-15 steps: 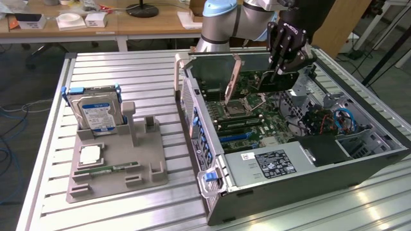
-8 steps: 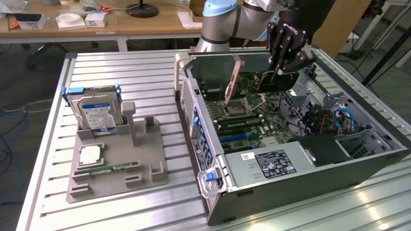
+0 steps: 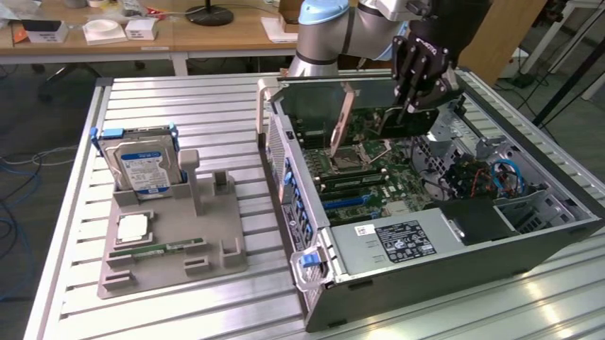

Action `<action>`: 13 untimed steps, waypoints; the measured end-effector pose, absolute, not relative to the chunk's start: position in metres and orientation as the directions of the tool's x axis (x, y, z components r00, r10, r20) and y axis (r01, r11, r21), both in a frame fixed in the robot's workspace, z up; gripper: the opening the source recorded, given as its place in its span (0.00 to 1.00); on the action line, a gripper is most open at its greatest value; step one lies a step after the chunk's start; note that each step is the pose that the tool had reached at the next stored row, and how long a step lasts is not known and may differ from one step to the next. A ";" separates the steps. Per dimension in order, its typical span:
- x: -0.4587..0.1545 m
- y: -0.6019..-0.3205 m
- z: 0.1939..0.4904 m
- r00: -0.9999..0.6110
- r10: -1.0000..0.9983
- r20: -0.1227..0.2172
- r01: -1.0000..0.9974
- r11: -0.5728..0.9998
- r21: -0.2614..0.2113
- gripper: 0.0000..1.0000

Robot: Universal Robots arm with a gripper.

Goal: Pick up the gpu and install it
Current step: 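Insert the gpu into the slot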

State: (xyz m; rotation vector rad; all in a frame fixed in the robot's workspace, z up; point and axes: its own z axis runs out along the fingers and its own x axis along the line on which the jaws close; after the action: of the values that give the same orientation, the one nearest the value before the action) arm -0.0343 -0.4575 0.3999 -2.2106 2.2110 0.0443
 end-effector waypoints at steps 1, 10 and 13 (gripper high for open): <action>-0.034 -0.458 0.399 0.000 -1.000 -0.031 -1.000 0.000 0.010 0.26; -0.034 -0.458 0.390 0.000 -1.000 -0.031 -1.000 0.000 0.010 0.26; -0.034 -0.458 0.386 0.000 -1.000 -0.031 -1.000 0.000 0.010 0.26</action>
State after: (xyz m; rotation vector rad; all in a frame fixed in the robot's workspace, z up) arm -0.0342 -0.4575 0.3861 -2.2106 2.2109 0.0444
